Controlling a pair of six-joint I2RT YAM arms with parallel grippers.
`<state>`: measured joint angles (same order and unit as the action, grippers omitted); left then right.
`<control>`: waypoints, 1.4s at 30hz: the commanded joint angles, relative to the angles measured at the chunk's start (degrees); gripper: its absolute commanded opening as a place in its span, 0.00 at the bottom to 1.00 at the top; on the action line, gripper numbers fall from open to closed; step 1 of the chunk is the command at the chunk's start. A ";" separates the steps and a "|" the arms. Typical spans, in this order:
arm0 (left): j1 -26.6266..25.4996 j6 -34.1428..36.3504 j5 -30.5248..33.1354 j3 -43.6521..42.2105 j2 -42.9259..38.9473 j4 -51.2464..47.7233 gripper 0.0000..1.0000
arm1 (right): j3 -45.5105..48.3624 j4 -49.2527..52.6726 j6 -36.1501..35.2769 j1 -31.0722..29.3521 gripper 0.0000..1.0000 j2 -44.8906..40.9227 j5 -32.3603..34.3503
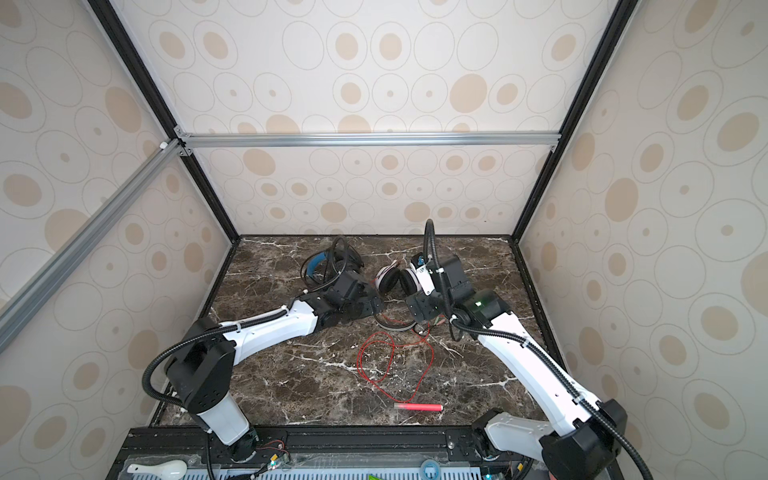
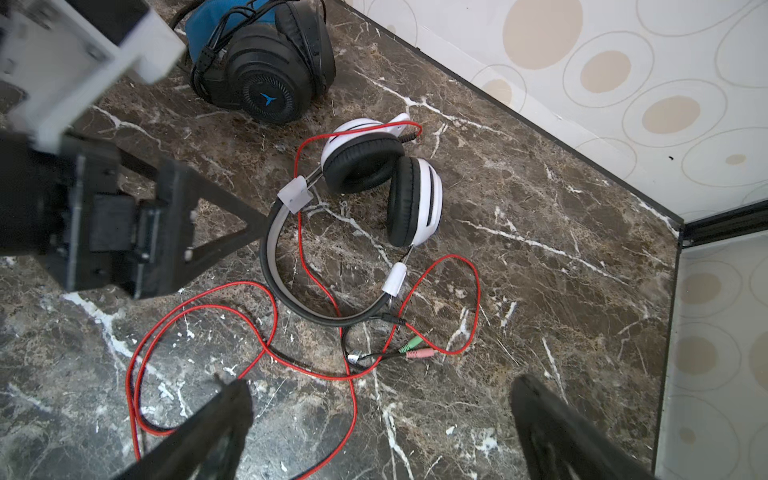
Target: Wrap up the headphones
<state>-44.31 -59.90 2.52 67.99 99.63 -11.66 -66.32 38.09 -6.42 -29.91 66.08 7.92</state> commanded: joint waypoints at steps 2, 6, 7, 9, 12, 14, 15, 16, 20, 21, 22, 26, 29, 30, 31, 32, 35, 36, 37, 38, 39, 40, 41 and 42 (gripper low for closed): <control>-1.64 -8.88 3.46 3.40 4.47 2.08 0.83 | 3.36 -2.18 0.43 0.05 1.00 -3.95 -0.15; -1.78 -9.58 3.82 6.42 9.22 2.37 0.76 | 4.79 -2.15 0.15 0.07 1.00 -6.28 -0.07; -1.78 -9.90 3.74 7.30 10.34 1.66 0.74 | 5.18 -2.21 -0.04 0.11 1.00 -6.71 0.06; -1.79 -10.62 3.85 8.43 12.39 0.83 0.72 | 5.60 -2.36 -0.32 0.12 1.00 -7.52 0.42; -1.78 -11.03 3.96 8.55 13.90 1.78 0.66 | 5.51 -2.23 -0.83 0.11 1.00 -8.01 0.69; -1.65 -10.81 4.16 9.45 15.23 1.39 0.51 | 5.57 -2.35 -1.14 0.12 1.00 -8.24 0.86; -1.57 -10.81 3.95 10.02 15.90 0.95 0.47 | 5.63 -2.32 -1.30 0.11 1.00 -8.43 0.89; -1.47 -10.66 3.73 10.65 16.62 0.57 0.43 | 5.83 -2.48 -1.51 0.11 1.00 -8.51 1.12; -1.45 -9.86 3.30 12.19 18.09 -0.28 0.34 | 6.21 -2.49 -2.20 0.09 1.00 -9.04 2.39; -1.39 -9.53 3.33 12.47 18.23 -0.34 0.30 | 6.25 -2.52 -2.34 0.15 1.00 -9.20 2.74; -1.47 -8.88 3.36 13.11 18.42 -0.55 0.26 | 6.25 -2.53 -2.32 0.14 1.00 -9.35 3.01; -1.48 -5.09 4.35 16.80 18.84 -3.90 0.15 | 6.25 -2.16 -2.11 0.25 1.00 -10.17 4.18; -1.38 -1.40 5.11 18.49 17.95 -6.03 0.06 | 6.30 -1.97 -1.85 0.61 1.00 -10.69 4.74; -1.36 -0.18 5.36 18.92 17.69 -6.97 0.03 | 6.26 -1.95 -1.63 0.72 1.00 -10.70 5.02; -1.26 1.51 5.24 19.65 17.34 -7.98 0.00 | 6.14 -1.72 -1.44 0.85 1.00 -10.55 5.42; -1.06 3.57 4.80 20.40 16.86 -8.77 0.00 | 5.61 -1.29 -1.04 1.14 1.00 -10.29 5.56; -0.81 11.14 3.93 25.06 16.30 -14.22 0.00 | 4.22 -0.42 0.29 2.25 1.00 -9.51 5.16; -0.86 13.83 3.96 27.02 16.45 -16.78 0.00 | 3.90 -0.14 0.72 2.82 1.00 -9.28 4.74; -0.69 16.86 4.09 30.10 17.03 -20.94 0.00 | 3.35 0.12 1.01 3.35 1.00 -9.05 4.20; -0.69 19.98 4.82 33.28 17.90 -25.52 0.00 | 2.82 0.28 1.19 3.81 1.00 -8.78 3.70; -0.79 22.57 5.59 35.29 18.64 -29.42 0.00 | 2.45 0.41 1.37 4.24 1.00 -8.53 3.36; -0.81 25.04 7.21 37.79 19.06 -34.03 0.00 | 2.05 0.42 1.47 4.56 1.00 -8.22 3.03; -0.80 26.81 9.26 39.30 19.09 -38.02 0.00 | 1.74 0.53 1.41 4.79 1.00 -7.88 2.75; -0.77 28.28 10.26 39.54 18.54 -40.15 0.00 | 1.59 0.53 1.44 4.97 1.00 -7.59 2.70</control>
<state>-45.32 -40.97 7.88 102.85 119.35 -39.99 -62.72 37.76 -6.00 -25.61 57.87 11.68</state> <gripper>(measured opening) 0.068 0.997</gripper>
